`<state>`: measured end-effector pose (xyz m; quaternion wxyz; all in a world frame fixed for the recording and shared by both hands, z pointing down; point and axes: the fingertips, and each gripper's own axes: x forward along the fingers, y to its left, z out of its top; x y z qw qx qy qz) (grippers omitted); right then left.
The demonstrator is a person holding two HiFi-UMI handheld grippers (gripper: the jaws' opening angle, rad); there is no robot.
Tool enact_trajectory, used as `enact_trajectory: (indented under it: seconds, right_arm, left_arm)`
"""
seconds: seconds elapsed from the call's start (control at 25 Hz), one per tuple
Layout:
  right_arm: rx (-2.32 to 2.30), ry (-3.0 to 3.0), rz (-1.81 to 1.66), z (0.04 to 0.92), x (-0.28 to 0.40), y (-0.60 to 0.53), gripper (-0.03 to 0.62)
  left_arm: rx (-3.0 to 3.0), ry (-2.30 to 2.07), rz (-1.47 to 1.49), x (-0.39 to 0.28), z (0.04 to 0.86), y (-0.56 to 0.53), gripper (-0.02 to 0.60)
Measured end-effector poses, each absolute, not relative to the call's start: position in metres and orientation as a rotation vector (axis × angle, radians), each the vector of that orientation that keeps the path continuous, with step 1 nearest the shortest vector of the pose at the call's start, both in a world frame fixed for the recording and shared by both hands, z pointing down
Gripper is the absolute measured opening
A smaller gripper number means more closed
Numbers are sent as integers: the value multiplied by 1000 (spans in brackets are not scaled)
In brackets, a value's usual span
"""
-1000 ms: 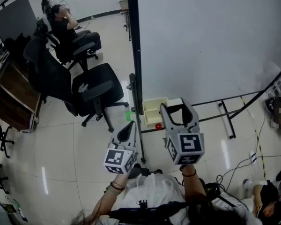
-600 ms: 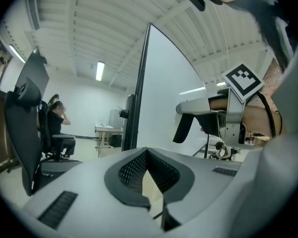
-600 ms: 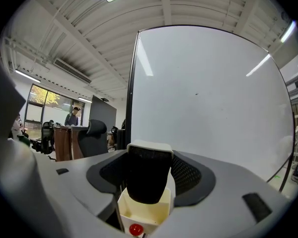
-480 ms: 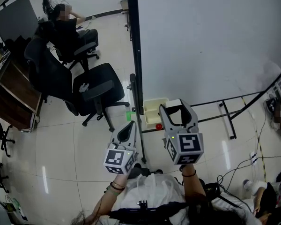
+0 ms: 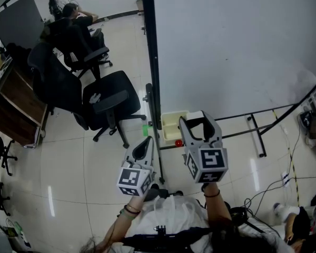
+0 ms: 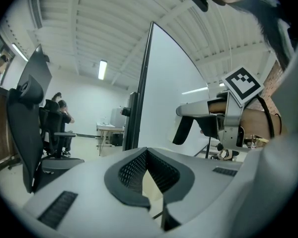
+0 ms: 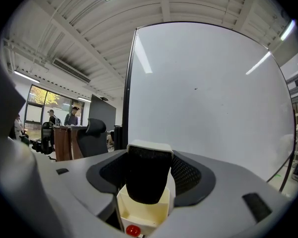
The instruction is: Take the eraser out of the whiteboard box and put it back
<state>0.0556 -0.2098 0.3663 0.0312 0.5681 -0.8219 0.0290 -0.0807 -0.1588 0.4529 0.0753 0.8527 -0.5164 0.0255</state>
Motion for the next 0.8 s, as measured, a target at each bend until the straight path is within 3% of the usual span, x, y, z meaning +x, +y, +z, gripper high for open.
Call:
enact_trajectory:
  seconds: [0.52, 0.8]
  right_arm:
    - [1669, -2350, 91, 440, 23, -268, 288]
    - [1651, -2376, 169, 460, 22, -273, 347]
  left_arm:
    - [2533, -1576, 69, -88, 453, -159, -15]
    - [2511, -1590, 69, -95, 457, -159, -15]
